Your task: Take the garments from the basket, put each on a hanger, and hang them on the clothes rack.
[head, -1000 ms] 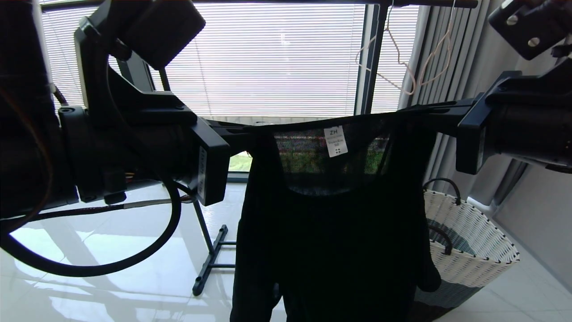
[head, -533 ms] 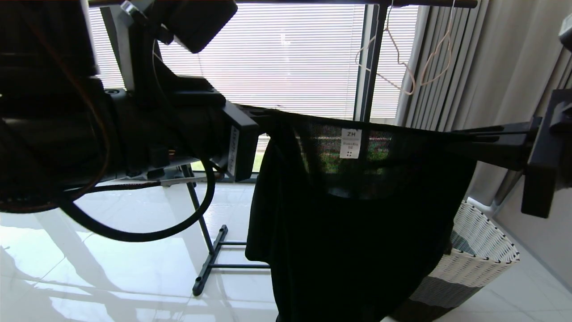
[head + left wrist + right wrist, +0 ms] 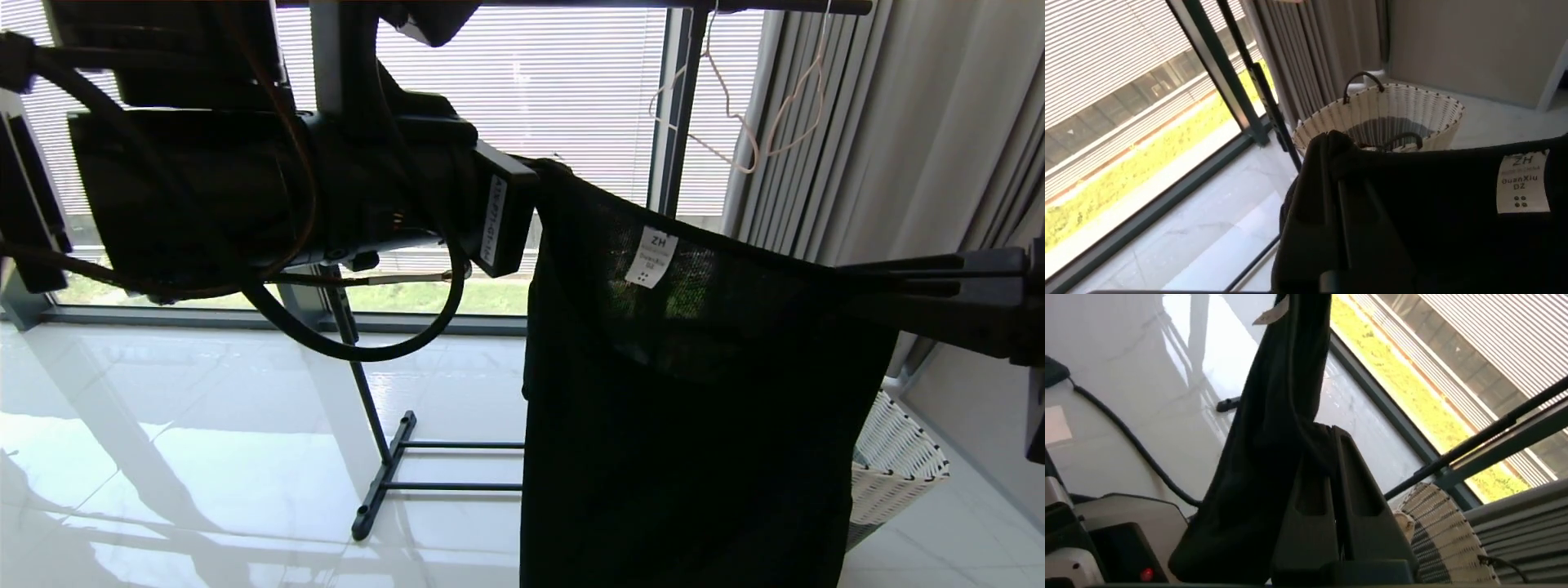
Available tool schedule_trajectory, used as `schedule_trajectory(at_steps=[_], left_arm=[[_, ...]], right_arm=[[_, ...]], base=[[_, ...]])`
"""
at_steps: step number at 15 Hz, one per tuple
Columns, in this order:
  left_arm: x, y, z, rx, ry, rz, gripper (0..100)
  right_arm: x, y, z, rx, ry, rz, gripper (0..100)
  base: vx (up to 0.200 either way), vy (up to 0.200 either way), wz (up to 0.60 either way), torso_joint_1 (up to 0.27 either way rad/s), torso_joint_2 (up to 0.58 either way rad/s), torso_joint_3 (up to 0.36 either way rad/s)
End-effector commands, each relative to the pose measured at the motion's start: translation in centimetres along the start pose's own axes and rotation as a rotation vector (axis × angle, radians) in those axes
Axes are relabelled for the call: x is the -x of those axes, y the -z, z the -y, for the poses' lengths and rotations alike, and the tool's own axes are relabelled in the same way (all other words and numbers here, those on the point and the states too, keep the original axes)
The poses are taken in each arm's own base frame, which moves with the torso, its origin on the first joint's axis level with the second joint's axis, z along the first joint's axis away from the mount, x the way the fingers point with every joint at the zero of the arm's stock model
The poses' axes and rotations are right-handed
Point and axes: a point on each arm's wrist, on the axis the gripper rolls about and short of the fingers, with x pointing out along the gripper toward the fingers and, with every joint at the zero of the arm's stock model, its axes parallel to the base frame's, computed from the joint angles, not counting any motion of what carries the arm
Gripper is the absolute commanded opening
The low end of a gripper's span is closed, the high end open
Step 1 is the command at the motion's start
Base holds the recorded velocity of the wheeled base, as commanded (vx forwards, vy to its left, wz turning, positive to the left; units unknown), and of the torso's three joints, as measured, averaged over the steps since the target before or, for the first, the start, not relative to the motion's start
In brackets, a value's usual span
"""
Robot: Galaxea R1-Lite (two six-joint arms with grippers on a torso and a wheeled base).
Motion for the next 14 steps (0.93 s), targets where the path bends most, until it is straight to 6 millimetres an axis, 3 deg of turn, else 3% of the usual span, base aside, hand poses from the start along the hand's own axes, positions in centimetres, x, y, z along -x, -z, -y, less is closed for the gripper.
schedule_trajectory(at_steps=[1, 3, 7, 10, 14], left_arm=[[3.4, 0.5, 0.6, 0.014, 0.025, -0.053, 0], [6.1, 1.0, 2.0, 0.072, 0.091, -0.087, 0], [9.3, 1.5, 5.1, 0.176, 0.223, -0.088, 0], [10.1, 1.7, 5.5, 0.173, 0.247, -0.100, 0], [10.1, 1.7, 5.5, 0.172, 0.248, -0.099, 0]], right_arm=[[-2.4, -1.1, 1.2, -0.019, 0.060, 0.015, 0], [-5.1, -2.2, 1.9, -0.030, 0.089, 0.040, 0], [-8.3, -4.4, 2.8, -0.035, 0.083, 0.095, 0], [-9.8, -5.2, 2.9, -0.035, 0.085, 0.106, 0], [-10.3, -5.1, 2.9, -0.035, 0.083, 0.100, 0]], base=[[0.000, 0.000, 0.00, 0.000, 0.00, 0.000], [0.000, 0.000, 0.00, 0.000, 0.00, 0.000], [0.000, 0.000, 0.00, 0.000, 0.00, 0.000], [0.000, 0.000, 0.00, 0.000, 0.00, 0.000], [0.000, 0.000, 0.00, 0.000, 0.00, 0.000]])
